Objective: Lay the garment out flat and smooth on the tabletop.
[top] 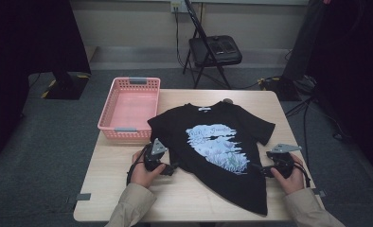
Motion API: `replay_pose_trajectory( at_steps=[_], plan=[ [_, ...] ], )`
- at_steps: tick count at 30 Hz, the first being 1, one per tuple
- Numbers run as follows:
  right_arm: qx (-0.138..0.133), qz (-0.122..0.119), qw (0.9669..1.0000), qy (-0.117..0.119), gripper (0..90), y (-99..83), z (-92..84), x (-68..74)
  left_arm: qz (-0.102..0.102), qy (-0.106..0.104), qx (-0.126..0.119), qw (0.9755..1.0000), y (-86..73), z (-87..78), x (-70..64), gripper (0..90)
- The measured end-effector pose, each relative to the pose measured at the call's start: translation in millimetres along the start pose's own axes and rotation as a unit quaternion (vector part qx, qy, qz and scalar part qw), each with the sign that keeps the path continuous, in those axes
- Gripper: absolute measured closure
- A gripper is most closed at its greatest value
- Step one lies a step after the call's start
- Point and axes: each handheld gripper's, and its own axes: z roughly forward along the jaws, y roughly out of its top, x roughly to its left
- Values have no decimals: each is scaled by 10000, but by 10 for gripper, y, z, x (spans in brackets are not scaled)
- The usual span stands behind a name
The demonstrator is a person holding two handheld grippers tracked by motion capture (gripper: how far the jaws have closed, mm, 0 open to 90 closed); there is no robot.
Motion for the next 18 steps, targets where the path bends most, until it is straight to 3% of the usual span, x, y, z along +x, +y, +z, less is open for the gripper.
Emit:
replay_pose_trajectory(
  at_steps=[5,7,8,9,10,12,14,16,18],
  plan=[
    [1,-4,10000,-1,99,0,1,-2,-26,35,31,10000,-6,-33,-34,40],
    [0,-4,10000,-1,99,0,1,-2,4,-47,50,10000,6,-72,-63,121],
    [0,-6,10000,-3,99,0,1,-2,-6,-120,-2,9999,14,-96,-84,194],
    [2,1,10000,-2,99,-1,1,-1,-31,-175,-78,9998,28,-129,-107,196],
    [1,-1,10000,-11,99,-2,0,1,-60,-194,-152,9997,41,-157,-127,143],
    [6,22,10000,-26,99,-5,-4,6,-111,-283,-268,9992,74,-191,-155,170],
    [4,24,10000,-26,99,-5,-5,6,-156,-275,-380,9988,131,-208,-184,184],
    [3,21,10000,-24,99,-5,-4,5,-215,-277,-413,9985,174,-193,-195,283],
    [3,20,10000,-24,99,-5,-4,5,-262,-198,-412,9986,214,-146,-181,303]
  ],
)
